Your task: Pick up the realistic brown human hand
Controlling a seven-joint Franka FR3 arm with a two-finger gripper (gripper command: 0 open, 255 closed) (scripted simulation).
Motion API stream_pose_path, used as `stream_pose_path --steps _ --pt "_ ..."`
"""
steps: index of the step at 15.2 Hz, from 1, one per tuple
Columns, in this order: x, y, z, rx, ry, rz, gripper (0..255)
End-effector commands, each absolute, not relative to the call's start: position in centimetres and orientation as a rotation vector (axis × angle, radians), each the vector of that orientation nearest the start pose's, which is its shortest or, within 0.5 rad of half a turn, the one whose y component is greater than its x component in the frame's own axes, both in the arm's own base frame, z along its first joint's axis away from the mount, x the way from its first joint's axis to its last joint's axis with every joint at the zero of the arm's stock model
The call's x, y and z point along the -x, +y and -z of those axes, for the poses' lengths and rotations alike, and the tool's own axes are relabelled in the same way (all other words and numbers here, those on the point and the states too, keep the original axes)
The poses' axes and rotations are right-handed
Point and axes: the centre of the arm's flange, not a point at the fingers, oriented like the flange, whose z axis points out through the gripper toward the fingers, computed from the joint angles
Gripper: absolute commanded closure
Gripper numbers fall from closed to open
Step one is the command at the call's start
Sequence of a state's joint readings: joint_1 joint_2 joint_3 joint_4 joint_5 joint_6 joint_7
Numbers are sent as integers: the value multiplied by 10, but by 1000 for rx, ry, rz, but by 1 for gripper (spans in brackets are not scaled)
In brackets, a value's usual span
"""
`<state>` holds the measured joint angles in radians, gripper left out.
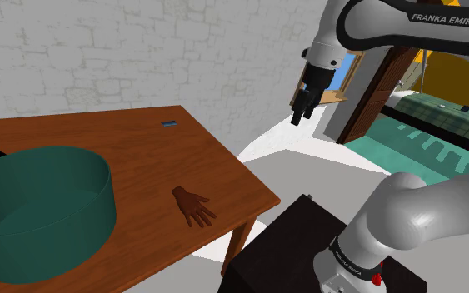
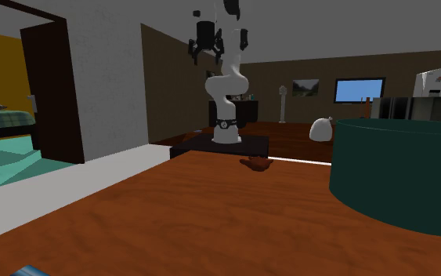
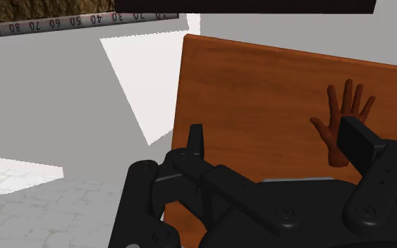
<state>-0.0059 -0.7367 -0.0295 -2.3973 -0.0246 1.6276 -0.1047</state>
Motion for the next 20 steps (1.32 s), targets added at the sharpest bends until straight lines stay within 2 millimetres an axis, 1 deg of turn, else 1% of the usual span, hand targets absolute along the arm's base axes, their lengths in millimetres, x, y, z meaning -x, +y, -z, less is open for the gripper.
stream_pose_path --steps 1,20 --pt "-323 -16 -560 3141 -124 -52 0" --pt "-419 120 -377 3153 -140 42 0"
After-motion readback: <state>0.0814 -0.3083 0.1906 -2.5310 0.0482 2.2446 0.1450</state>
